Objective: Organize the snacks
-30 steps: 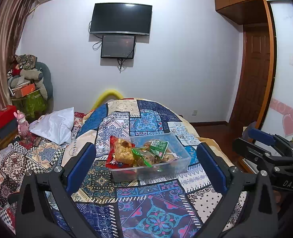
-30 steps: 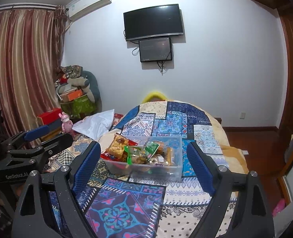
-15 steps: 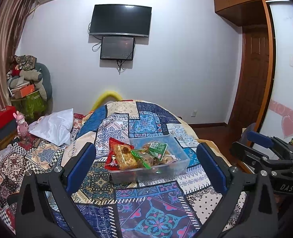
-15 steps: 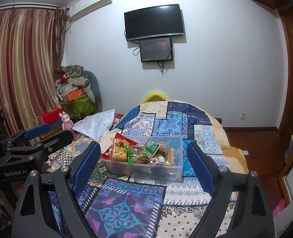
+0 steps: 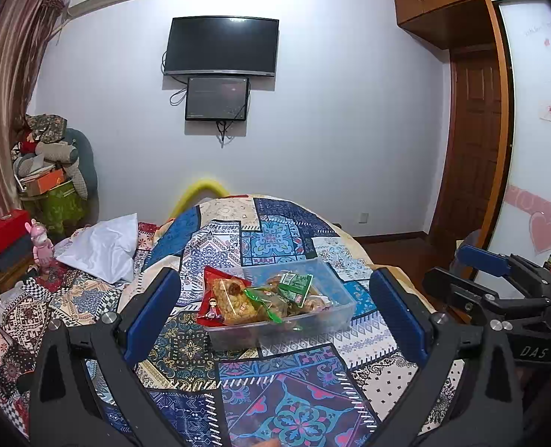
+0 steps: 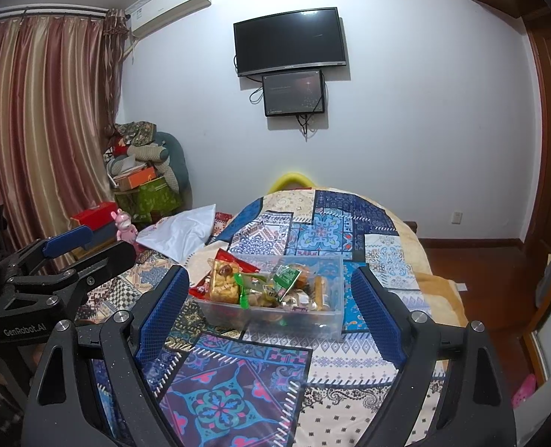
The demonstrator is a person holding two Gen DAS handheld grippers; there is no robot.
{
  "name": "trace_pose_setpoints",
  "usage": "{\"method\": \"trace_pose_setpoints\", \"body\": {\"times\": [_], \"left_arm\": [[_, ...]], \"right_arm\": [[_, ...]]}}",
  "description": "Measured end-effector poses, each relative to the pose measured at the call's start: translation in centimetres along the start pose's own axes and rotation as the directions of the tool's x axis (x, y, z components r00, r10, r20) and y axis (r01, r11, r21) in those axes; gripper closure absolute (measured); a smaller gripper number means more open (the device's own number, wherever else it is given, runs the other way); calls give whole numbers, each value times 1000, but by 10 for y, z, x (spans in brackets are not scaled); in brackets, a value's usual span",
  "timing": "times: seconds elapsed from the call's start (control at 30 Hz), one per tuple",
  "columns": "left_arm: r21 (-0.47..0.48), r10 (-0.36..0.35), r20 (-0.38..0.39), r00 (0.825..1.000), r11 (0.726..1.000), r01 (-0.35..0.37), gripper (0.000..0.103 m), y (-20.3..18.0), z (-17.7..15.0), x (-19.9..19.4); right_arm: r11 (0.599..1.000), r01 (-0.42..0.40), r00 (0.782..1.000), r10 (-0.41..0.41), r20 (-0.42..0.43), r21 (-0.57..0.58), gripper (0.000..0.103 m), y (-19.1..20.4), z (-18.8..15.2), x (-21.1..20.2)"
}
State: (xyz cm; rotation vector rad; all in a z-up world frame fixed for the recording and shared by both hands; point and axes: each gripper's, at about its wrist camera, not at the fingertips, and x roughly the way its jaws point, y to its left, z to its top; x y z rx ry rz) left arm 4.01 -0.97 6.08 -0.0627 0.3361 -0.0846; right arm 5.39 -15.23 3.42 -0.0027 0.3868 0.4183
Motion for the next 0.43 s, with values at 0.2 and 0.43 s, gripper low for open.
{"method": "trace_pose_setpoints", "body": {"times": [0.2,0.43], "left_arm": [[-13,-9,-18,1000,1000,9,0,1,-1,4],[-19,-20,-34,999,1000,19,0,2,-2,7]], "right_arm": [[1000,-1,1000,1,-1,-1,16,0,0,0],[1000,0,1000,0,-1,0,16,0,0,1]]}}
